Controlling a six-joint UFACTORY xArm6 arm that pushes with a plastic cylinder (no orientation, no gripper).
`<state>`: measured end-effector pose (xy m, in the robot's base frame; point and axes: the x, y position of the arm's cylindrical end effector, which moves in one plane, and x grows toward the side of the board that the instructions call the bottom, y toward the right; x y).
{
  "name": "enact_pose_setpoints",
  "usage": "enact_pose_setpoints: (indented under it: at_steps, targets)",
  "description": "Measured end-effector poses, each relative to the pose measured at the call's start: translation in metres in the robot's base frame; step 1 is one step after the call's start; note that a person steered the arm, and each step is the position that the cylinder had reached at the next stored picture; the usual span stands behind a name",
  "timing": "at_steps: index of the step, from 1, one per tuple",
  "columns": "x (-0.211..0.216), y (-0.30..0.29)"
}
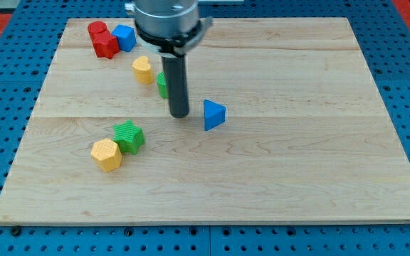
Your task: Place the green star and yellow hexagon at the bottom left of the board
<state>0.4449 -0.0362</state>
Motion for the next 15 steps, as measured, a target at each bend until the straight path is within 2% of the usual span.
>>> enact_pose_setpoints:
  at_steps: [2,4,5,7,8,9,10,11,12,13,15]
  targets:
    - [0.030,-0.028]
    - [0.061,-0.113]
    - [0.070,-0.126]
    - [0.080,-0.076]
    - [0.093,-0.088]
    - [0.094,-0.134]
    - [0.095,-0.132]
    - [0.072,-0.064]
    - [0.021,-0.106]
    - [-0.006,-0.151]
    - [0.037,-0.152]
